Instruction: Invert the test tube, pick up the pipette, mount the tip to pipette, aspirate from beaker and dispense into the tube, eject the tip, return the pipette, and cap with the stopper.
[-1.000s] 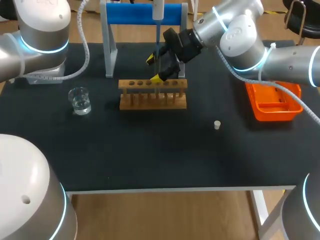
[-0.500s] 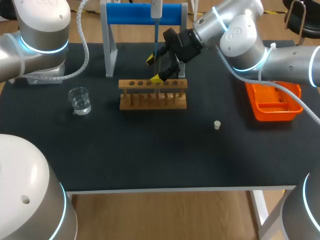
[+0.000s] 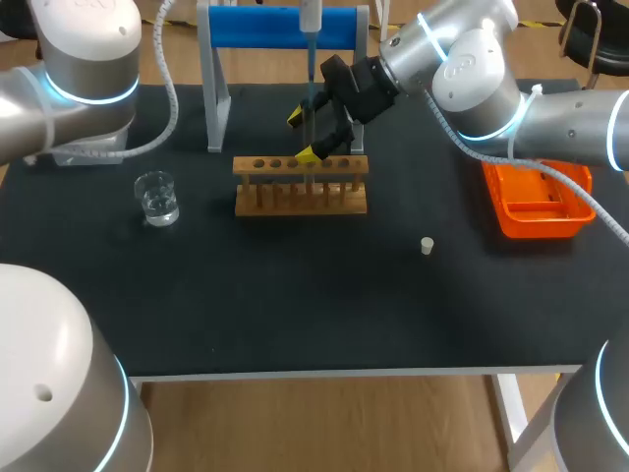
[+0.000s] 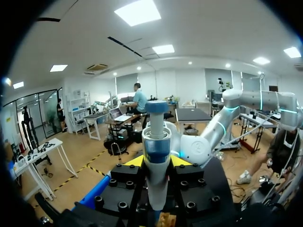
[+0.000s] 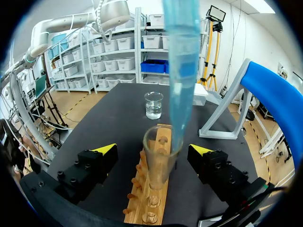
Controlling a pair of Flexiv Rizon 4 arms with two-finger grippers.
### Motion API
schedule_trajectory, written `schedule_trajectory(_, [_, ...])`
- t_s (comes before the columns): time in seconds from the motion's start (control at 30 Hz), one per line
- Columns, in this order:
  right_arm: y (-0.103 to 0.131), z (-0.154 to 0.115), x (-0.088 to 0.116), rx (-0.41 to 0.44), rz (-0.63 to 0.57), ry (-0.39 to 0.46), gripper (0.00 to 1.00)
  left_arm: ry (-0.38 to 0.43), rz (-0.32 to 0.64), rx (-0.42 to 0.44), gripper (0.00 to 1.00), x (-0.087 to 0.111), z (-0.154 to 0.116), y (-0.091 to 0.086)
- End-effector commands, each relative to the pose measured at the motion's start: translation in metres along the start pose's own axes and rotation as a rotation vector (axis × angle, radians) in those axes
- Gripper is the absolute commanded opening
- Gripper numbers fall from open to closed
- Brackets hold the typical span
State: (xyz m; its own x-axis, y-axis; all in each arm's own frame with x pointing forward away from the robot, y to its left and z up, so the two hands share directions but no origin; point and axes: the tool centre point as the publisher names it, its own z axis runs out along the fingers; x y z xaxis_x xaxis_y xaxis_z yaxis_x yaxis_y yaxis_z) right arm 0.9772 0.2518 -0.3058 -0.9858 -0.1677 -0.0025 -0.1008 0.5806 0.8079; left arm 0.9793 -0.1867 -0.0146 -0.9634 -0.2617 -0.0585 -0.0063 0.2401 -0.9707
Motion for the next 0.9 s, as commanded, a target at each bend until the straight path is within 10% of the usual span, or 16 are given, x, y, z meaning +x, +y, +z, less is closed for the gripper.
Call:
schedule_trajectory(0.03, [0.0004,-0.0006,0.0006,0.002,0.0,-0.001,1.0,0.012,-0.007,0.003,0.0,-0.0006,0.0034,0.0026])
schedule_trajectory(0.9, [0.0004,-0.0006,0.0006,0.002,0.0,-0.001,1.0,0.025,-0.039,-0.026,0.0,0.008,0.0001,0.0083])
